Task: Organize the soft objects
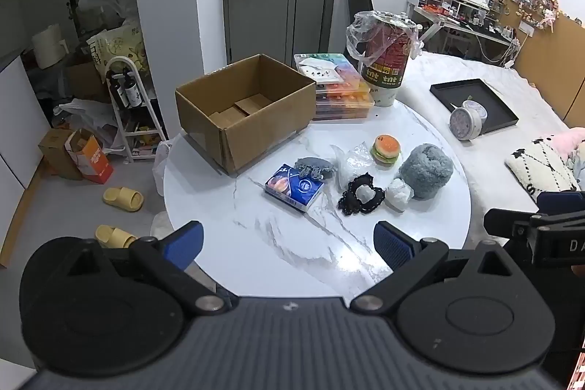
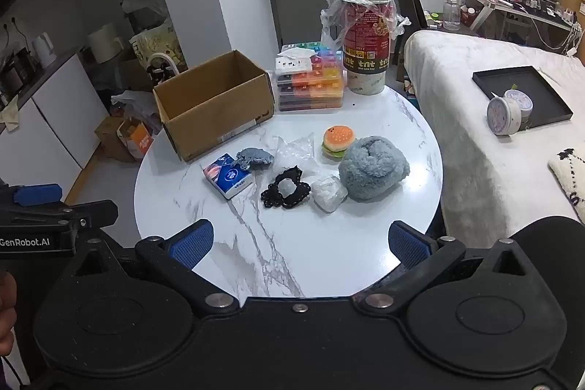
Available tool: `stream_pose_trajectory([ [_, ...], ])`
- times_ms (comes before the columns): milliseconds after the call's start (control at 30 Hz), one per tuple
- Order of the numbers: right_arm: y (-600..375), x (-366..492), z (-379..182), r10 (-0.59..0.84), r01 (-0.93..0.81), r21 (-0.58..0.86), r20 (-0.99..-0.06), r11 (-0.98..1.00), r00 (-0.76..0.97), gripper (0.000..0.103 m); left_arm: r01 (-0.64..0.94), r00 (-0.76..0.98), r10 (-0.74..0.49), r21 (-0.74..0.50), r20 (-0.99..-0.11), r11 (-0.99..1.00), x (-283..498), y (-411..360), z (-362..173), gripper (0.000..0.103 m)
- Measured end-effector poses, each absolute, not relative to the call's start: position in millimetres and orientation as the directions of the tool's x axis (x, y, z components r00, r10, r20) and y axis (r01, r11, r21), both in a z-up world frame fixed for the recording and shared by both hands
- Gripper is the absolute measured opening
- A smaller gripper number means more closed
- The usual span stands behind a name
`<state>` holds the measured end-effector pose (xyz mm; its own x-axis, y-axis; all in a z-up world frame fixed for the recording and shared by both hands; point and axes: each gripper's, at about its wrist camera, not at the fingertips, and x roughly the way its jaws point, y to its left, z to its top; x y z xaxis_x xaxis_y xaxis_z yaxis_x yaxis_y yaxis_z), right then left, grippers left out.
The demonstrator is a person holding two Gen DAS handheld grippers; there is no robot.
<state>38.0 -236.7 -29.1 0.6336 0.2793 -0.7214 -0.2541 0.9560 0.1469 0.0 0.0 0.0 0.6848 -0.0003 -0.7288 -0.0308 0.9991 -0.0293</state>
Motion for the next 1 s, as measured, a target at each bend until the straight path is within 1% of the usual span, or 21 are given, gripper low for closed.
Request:
stream_pose_trajectory([
  [567,-236.0,35.6,-25.4,0.28,-0.257,0.145,-0.719,0.955,0.636,0.103,-0.033,0.693,0.003,-0.027,-0.721,0.999,1.8,1.2,1.5,0.099],
  [600,-235.5,35.8,-24.7,0.281,-0.258,0.144,-0.719,0.955,0.636,0.103,-0.033,0.694,0.001,-0.03,-0.72,0.999,4.6,0.5,8.7,0.099],
  [800,-234.0,38.1,-27.1,0.281,-0.261,0.142,-0.718,0.955,0.637,0.103,-0.036,0.695,0.004,-0.029,-0.719,0.999,2.6,2.4,14.0,0.099],
  [1000,-236.6,36.9,-25.6,0.283,-0.26,0.146,-0.716,0.955,0.638,0.103,-0.031,0.702,-0.001,-0.032,-0.713,0.999,-1.8,4.7,8.8,0.099],
])
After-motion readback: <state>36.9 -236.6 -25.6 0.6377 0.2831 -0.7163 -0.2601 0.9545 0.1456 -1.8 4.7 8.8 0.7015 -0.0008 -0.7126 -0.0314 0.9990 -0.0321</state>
